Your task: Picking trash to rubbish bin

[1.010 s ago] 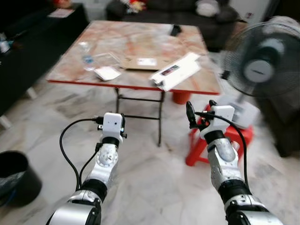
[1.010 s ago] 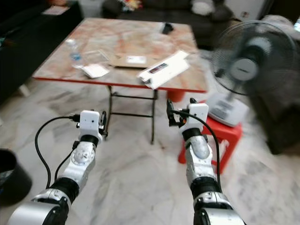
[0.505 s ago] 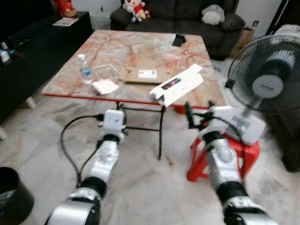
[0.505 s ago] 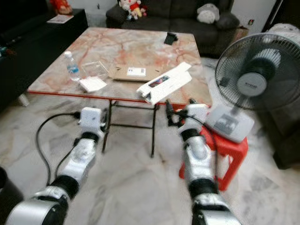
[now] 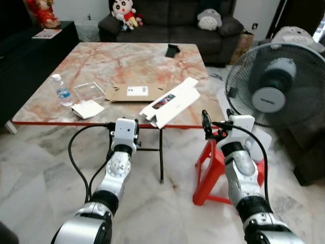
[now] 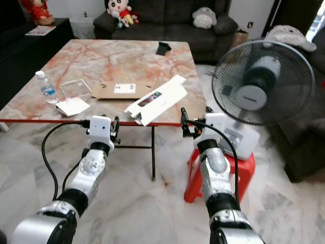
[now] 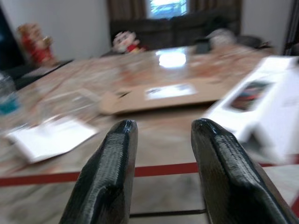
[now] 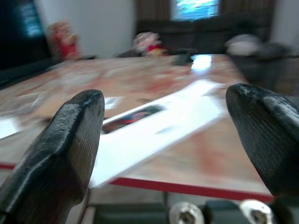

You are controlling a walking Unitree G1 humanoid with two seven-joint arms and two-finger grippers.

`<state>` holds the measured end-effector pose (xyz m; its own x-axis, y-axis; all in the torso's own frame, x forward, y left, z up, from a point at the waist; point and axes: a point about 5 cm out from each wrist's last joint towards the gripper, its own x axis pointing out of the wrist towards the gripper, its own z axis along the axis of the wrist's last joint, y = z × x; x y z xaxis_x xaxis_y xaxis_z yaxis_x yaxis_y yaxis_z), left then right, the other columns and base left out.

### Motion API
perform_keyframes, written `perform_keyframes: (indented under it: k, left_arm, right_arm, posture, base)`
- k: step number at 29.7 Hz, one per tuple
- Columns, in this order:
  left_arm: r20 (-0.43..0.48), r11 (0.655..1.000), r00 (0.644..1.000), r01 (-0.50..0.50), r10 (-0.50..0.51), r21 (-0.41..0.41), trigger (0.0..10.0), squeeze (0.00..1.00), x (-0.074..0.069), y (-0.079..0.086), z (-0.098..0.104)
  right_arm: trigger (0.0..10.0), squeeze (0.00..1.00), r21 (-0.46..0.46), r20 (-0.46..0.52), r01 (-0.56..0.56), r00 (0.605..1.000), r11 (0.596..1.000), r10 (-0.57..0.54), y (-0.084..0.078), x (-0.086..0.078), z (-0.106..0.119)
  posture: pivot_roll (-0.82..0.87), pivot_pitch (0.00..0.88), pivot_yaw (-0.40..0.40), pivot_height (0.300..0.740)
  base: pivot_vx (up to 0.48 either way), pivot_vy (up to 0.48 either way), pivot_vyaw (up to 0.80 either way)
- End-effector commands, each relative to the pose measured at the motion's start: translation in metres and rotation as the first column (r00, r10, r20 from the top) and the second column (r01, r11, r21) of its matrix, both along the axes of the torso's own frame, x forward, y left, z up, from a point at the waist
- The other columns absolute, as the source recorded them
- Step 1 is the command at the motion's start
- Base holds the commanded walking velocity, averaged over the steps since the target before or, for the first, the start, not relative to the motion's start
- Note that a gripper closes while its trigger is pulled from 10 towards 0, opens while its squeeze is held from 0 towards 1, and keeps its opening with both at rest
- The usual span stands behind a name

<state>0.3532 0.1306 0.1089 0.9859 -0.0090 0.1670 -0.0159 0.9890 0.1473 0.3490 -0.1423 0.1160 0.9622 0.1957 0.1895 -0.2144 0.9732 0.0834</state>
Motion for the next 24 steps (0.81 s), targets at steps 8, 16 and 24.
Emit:
perform_keyframes:
  k: [8, 16, 24]
  left_arm:
    - [0.011, 1.0, 1.0, -0.014, 0.014, -0.024, 10.0, 0.0, 0.0028, 0.0007, 0.0054]
    - [0.014, 0.999, 1.0, -0.018, 0.018, -0.027, 10.0, 0.0, 0.0039, 0.0023, 0.007]
    - [0.02, 1.0, 1.0, 0.006, -0.005, -0.027, 10.0, 0.0, 0.0058, -0.0001, 0.0106]
  right_arm:
    - [10.0, 0.0, 0.011, 0.018, 0.005, 1.0, 1.0, -0.005, -0.0034, 0.0018, 0.0057]
    - [10.0, 0.0, 0.008, 0.014, 0.001, 1.0, 1.0, -0.001, -0.0018, 0.0023, 0.0058]
    - [10.0, 0.0, 0.007, 0.01, -0.001, 1.0, 1.0, 0.0, -0.0013, 0.0026, 0.0056]
  posture:
    - [-0.07, 0.0, -0.046, 0.74]
    - [-0.08, 0.003, -0.049, 0.74]
    - [-0.08, 0.01, -0.049, 0.74]
  base:
    - [0.407, 0.0, 0.3]
    - [0.41, 0.0, 0.0]
    - [0.409, 0.0, 0.0]
